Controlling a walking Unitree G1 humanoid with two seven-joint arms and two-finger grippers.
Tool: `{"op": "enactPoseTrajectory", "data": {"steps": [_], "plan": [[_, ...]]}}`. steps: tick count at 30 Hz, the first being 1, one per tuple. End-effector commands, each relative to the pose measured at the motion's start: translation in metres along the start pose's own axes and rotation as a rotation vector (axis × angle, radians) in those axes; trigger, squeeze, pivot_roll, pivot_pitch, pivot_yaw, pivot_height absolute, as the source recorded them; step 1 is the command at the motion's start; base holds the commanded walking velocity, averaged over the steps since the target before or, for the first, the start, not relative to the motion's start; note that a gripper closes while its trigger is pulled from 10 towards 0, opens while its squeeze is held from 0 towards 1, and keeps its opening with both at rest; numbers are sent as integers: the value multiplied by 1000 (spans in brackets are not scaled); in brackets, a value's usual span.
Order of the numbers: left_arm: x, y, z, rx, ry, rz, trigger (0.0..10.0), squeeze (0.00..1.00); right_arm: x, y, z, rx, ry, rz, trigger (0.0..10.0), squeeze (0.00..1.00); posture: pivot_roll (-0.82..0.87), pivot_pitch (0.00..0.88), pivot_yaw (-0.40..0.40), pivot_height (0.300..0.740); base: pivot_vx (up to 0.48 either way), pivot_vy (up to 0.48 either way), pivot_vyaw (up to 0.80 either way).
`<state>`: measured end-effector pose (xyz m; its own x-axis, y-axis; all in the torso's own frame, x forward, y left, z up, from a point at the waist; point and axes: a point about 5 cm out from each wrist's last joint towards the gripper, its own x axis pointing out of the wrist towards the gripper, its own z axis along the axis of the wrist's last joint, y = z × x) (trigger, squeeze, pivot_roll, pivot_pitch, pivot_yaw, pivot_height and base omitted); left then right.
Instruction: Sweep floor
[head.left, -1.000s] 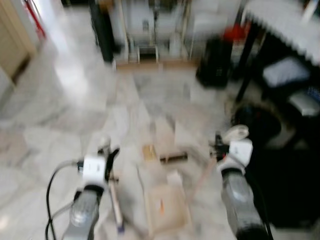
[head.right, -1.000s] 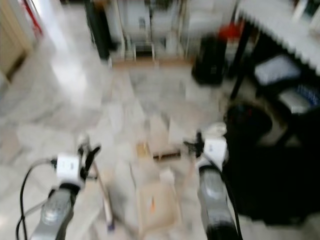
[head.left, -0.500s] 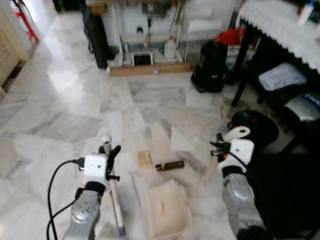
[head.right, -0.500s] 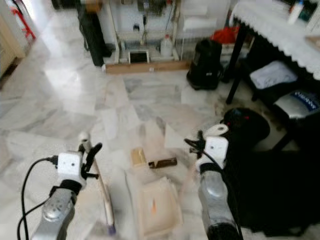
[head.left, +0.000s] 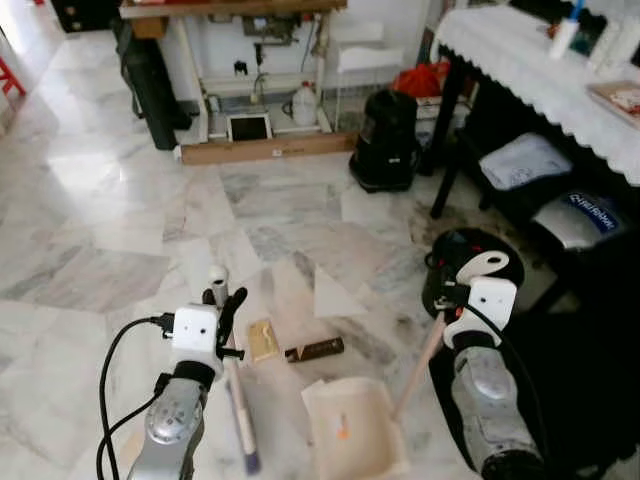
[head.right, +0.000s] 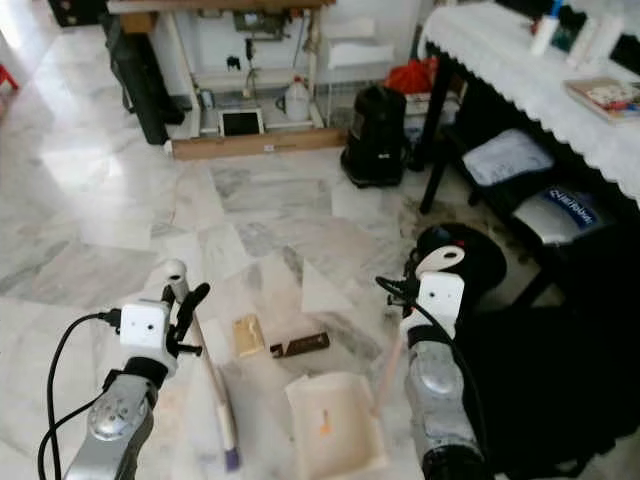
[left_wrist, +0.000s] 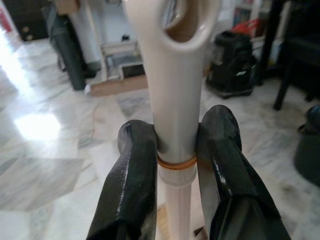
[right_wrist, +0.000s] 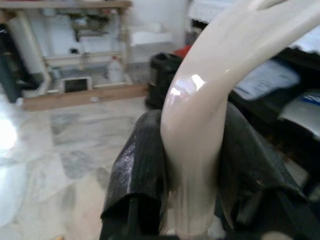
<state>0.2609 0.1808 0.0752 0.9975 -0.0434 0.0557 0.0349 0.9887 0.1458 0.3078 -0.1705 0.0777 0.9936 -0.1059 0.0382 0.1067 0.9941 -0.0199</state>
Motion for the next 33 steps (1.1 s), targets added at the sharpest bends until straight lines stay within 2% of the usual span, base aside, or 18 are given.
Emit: {"op": "enactPoseTrajectory", "data": {"steps": [1, 16, 20, 33], "plan": [[4, -3, 8, 3, -41, -7, 10000, 0, 2, -1, 7, 26, -34, -12, 10000, 0, 46, 75, -15, 740, 285, 0, 0], [3, -3, 8, 5, -40, -7, 10000, 0, 2, -3, 7, 26, -34, -23, 10000, 0, 45, 94, -13, 740, 271, 0, 0], [3, -5, 10, 33, -52, -30, 10000, 0, 2, -3, 6, 26, -31, -26, 10000, 0, 47, 99, -12, 740, 0, 0, 0], [3, -13, 8, 10, -23, -119, 10000, 0, 2, -11, 4, 6, -20, -71, 10000, 0, 46, 120, -6, 740, 0, 0, 0]]}}
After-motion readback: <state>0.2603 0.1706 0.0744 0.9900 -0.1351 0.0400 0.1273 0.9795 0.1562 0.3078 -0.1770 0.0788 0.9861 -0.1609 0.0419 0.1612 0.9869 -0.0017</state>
